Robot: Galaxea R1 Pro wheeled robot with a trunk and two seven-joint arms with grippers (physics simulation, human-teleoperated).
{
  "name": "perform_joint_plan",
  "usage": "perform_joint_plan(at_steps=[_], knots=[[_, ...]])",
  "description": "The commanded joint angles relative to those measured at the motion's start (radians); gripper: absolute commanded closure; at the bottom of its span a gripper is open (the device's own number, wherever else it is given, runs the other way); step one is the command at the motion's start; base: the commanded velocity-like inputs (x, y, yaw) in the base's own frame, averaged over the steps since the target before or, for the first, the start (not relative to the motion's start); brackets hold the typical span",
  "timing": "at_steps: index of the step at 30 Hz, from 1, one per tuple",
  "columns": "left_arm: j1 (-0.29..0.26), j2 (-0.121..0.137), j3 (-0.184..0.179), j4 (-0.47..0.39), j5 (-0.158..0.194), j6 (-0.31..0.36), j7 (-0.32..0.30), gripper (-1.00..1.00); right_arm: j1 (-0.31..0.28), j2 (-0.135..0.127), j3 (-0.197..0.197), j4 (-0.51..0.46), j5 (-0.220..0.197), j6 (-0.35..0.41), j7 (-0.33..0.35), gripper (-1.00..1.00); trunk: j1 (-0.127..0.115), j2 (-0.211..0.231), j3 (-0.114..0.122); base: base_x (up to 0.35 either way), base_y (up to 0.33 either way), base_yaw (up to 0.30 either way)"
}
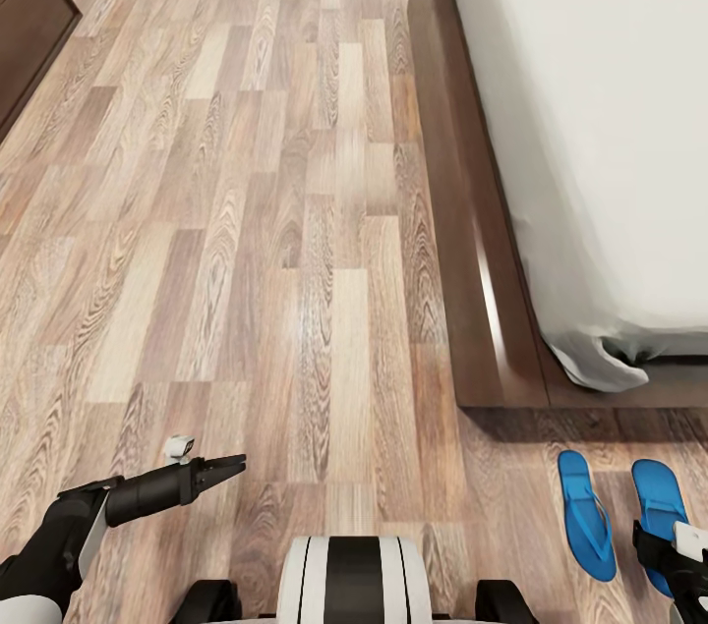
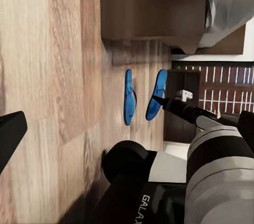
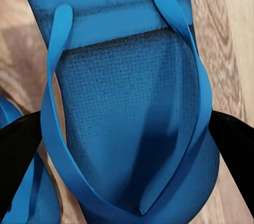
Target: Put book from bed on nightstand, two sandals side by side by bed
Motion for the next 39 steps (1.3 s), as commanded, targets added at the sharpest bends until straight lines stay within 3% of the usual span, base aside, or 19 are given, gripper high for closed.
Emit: perform_joint_plan(at_steps=[1, 8, 19, 39], knots=[[0.0, 0.0, 0.0, 0.0, 0.0, 0.011, -0.004, -1.0, 0.0, 0.0, -0.001, 0.001, 0.004, -0.003, -0.001, 1.0, 0.0, 0.0, 0.0, 0.018, 0.0, 0.0], [0.0, 0.001, 0.0, 0.0, 0.0, 0.011, -0.004, -1.0, 0.0, 0.0, -0.001, 0.001, 0.004, -0.003, -0.001, 1.0, 0.0, 0.0, 0.0, 0.005, 0.0, 0.0], [0.0, 0.002, 0.0, 0.0, 0.0, 0.011, -0.004, -1.0, 0.0, 0.001, 0.001, -0.003, 0.006, -0.004, -0.001, 1.0, 0.005, -0.003, -0.043, 0.0, 0.0, 0.0], [0.0, 0.002, 0.0, 0.0, 0.002, 0.011, -0.004, -1.0, 0.0, 0.0, 0.001, -0.004, 0.006, -0.004, -0.001, 1.0, 0.005, -0.003, -0.043, 0.029, 0.0, 0.0]])
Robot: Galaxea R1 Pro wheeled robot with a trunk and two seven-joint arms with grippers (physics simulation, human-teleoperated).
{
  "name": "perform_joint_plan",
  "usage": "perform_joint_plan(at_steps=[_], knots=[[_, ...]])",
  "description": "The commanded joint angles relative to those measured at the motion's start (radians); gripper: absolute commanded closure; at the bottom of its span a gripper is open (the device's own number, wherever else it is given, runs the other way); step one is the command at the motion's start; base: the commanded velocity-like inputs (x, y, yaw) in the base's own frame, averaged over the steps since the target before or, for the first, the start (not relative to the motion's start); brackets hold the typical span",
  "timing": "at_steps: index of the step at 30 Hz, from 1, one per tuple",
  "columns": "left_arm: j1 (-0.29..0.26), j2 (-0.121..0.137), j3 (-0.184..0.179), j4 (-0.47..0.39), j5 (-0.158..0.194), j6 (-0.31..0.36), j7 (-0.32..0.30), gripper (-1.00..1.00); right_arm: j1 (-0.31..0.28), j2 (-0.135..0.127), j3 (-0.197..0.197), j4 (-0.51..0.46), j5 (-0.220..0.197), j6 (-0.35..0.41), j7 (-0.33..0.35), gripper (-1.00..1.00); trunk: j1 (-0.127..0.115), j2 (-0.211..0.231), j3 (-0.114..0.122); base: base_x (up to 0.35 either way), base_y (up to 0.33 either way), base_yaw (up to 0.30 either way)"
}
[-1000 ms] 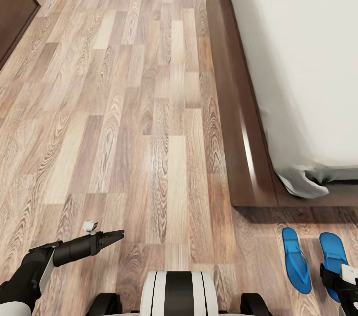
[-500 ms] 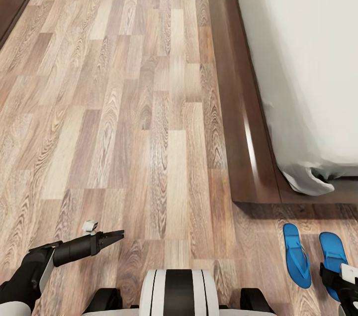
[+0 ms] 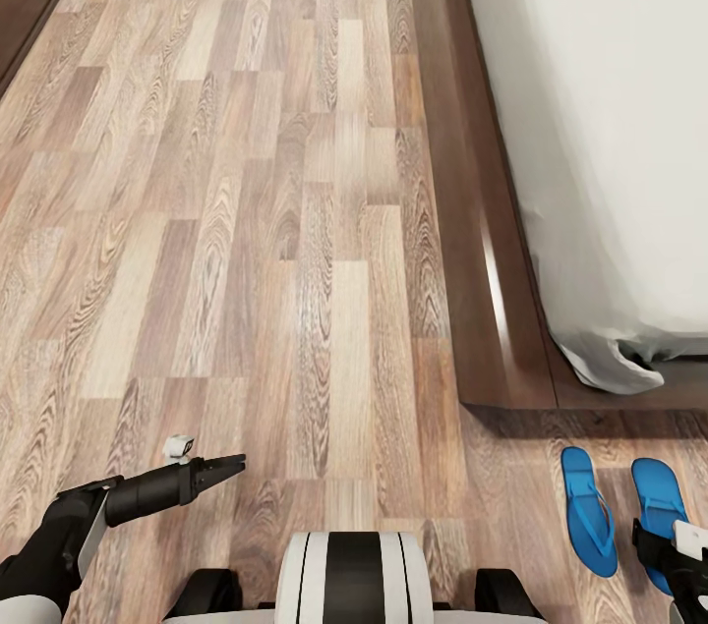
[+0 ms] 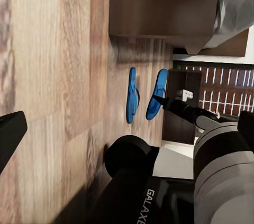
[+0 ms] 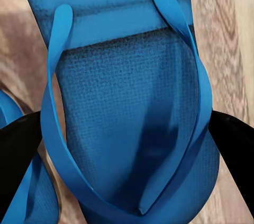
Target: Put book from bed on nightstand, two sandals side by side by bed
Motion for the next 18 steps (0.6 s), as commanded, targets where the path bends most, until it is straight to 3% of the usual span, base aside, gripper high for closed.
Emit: perform_joint_plan(at_steps=[1, 7, 18], knots=[[0.0, 0.0, 0.0, 0.0, 0.0, 0.011, -0.004, -1.0, 0.0, 0.0, -0.001, 0.001, 0.004, -0.003, -0.001, 1.0, 0.0, 0.0, 0.0, 0.001, 0.0, 0.0], [0.0, 0.0, 0.0, 0.0, 0.0, 0.011, -0.004, -1.0, 0.0, 0.0, -0.001, 0.001, 0.004, -0.003, -0.001, 1.0, 0.0, 0.0, 0.0, 0.0, 0.0, 0.0], [0.0, 0.0, 0.0, 0.0, 0.0, 0.011, -0.004, -1.0, 0.0, 0.0, -0.001, 0.001, 0.004, -0.003, -0.001, 1.0, 0.004, -0.002, -0.039, 0.0, 0.0, 0.0]])
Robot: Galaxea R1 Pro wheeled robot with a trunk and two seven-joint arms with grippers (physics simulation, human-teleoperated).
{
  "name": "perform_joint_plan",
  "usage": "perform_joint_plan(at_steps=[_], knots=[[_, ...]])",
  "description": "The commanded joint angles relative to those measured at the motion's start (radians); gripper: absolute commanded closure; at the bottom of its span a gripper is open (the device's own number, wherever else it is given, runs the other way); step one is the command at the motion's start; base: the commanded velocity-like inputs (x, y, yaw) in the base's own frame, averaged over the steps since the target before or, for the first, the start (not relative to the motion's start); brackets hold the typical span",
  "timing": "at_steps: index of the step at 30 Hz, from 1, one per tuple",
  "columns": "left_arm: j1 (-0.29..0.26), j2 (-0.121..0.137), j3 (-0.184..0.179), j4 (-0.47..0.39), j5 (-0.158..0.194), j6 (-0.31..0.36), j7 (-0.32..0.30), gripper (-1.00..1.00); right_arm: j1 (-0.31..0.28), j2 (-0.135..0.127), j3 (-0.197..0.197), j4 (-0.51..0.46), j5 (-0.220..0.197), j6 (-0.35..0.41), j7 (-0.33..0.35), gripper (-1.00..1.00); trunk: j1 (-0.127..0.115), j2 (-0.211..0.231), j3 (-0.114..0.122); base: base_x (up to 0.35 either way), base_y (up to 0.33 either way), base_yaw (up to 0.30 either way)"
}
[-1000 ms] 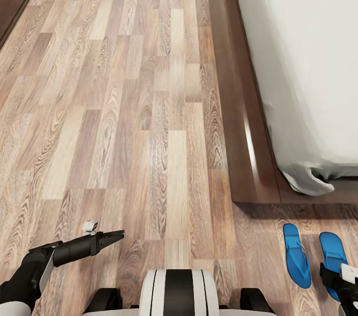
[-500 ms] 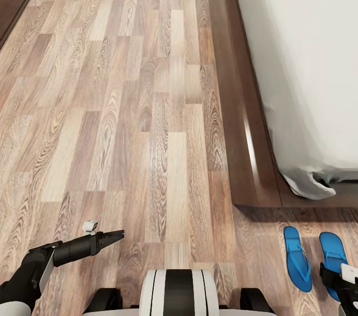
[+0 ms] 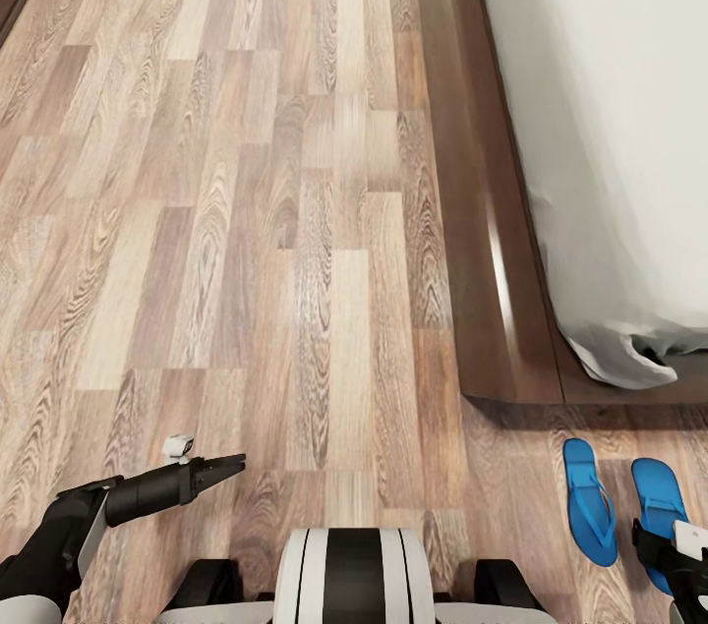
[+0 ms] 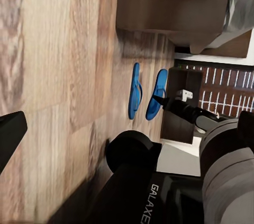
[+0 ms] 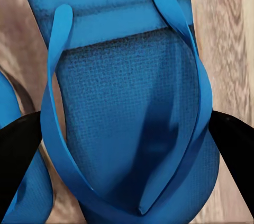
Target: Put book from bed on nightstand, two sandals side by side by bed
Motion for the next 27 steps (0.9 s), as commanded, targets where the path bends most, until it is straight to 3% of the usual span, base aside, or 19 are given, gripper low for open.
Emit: perform_joint_plan(at_steps=[1, 6, 13, 27], knots=[[0.0, 0.0, 0.0, 0.0, 0.0, 0.011, -0.004, -1.0, 0.0, 0.0, -0.001, 0.0, 0.004, -0.003, -0.001, 1.0, 0.0, 0.0, 0.0, 0.0, 0.0, 0.0], [0.0, 0.0, 0.0, 0.0, 0.001, 0.011, -0.004, -1.0, 0.0, 0.0, -0.001, 0.001, 0.004, -0.003, -0.001, 1.0, 0.0, 0.0, 0.0, 0.0, 0.0, 0.0], [0.0, 0.001, 0.0, 0.0, 0.001, 0.012, -0.004, -1.0, 0.0, 0.0, -0.001, 0.001, 0.004, -0.003, -0.001, 1.0, 0.003, -0.002, -0.027, 0.0, 0.0, 0.0], [0.0, 0.002, 0.001, 0.0, 0.002, 0.012, -0.004, -1.0, 0.0, 0.0, -0.001, 0.0, 0.004, -0.003, -0.001, 1.0, 0.003, -0.002, -0.027, 0.0, 0.0, 0.0]])
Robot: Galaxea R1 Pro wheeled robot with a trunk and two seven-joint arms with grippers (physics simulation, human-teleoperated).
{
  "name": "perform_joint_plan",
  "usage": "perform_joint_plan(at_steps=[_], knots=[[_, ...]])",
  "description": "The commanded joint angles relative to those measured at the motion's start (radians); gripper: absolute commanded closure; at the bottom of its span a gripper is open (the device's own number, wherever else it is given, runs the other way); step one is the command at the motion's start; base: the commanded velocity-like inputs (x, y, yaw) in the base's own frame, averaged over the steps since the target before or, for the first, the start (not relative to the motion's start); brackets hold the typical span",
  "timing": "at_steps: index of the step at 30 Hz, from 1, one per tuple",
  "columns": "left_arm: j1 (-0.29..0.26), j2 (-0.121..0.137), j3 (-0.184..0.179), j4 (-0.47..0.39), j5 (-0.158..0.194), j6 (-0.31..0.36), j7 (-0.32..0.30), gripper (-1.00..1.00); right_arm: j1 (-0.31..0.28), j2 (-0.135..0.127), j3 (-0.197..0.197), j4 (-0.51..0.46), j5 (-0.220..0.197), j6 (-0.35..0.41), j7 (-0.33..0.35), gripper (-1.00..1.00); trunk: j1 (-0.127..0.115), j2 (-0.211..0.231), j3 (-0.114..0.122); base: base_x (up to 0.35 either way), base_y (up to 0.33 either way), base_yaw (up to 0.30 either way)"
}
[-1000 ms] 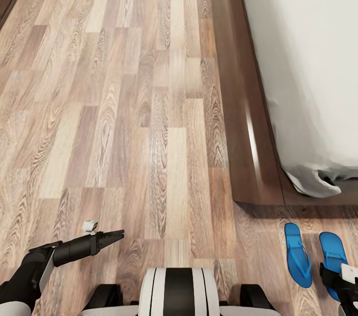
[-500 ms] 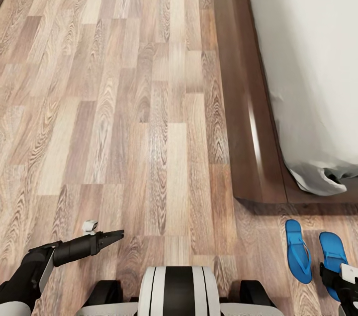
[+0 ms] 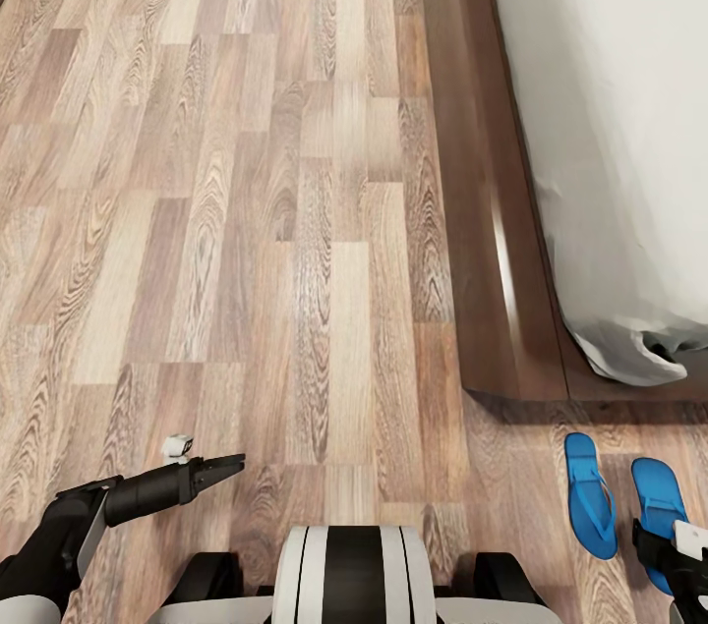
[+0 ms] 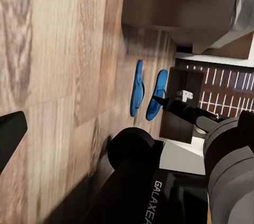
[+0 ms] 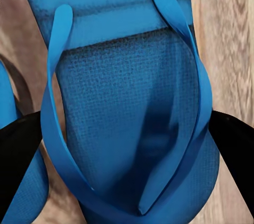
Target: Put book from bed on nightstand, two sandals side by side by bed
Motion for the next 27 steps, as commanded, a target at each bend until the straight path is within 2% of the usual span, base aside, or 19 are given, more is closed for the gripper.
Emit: perform_joint_plan(at_steps=[1, 15, 27], knots=[[0.0, 0.001, 0.001, 0.0, 0.0, 0.011, -0.004, -1.0, 0.0, 0.0, -0.001, 0.001, 0.004, -0.003, -0.001, 1.0, 0.0, 0.0, 0.0, 0.022, 0.0, 0.0], [0.0, 0.001, 0.001, 0.001, 0.002, 0.011, -0.004, -1.0, 0.0, 0.0, -0.001, 0.001, 0.004, -0.003, -0.001, 1.0, 0.0, 0.0, 0.0, 0.121, -0.024, 0.0], [0.0, 0.001, 0.002, 0.001, 0.001, 0.011, -0.004, -1.0, 0.0, 0.0, -0.001, 0.0, 0.004, -0.003, -0.001, 1.0, 0.0, 0.0, 0.0, 0.011, -0.004, 0.0]])
